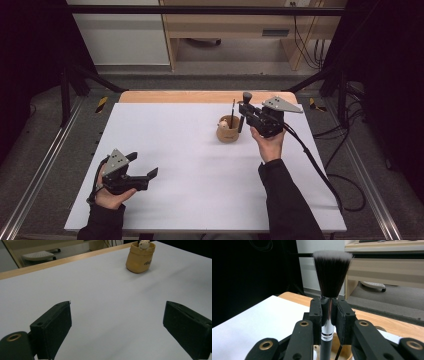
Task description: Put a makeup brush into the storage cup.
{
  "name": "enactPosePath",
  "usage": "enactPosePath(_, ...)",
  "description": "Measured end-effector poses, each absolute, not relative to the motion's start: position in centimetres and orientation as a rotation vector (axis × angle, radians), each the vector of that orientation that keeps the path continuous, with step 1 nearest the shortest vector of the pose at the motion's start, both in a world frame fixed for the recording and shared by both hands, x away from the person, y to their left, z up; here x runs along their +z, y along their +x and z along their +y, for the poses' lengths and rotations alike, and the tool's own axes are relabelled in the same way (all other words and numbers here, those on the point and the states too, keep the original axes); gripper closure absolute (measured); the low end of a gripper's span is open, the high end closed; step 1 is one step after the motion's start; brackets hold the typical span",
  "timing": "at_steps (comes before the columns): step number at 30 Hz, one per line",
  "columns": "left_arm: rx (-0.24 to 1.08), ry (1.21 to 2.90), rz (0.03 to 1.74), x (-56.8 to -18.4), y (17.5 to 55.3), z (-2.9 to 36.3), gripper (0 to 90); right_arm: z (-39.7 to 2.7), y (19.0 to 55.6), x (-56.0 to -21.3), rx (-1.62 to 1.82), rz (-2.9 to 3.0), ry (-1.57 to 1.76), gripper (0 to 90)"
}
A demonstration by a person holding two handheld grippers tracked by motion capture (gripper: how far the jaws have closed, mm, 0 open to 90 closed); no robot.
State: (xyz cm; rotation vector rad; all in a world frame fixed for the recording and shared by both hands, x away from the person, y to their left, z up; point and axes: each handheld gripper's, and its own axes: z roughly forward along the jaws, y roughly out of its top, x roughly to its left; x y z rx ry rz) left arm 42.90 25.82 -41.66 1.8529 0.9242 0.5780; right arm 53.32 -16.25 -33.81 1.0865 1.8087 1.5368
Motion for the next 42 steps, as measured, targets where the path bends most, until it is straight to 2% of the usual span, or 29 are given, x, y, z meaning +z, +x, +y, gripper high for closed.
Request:
enactPosePath(17, 0.580, 1.839, 0.933, -41.8, 43.0, 26.2, 7.5, -15.4, 55.3, -33.8, 1.495, 1.798, 1.093, 77.2)
enactPosePath(42, 0.583, 1.833, 0.927, -41.8, 43.1, 26.2, 7.6, -14.6, 58.5, -35.6, 1.440, 1.771, 1.132, 77.2)
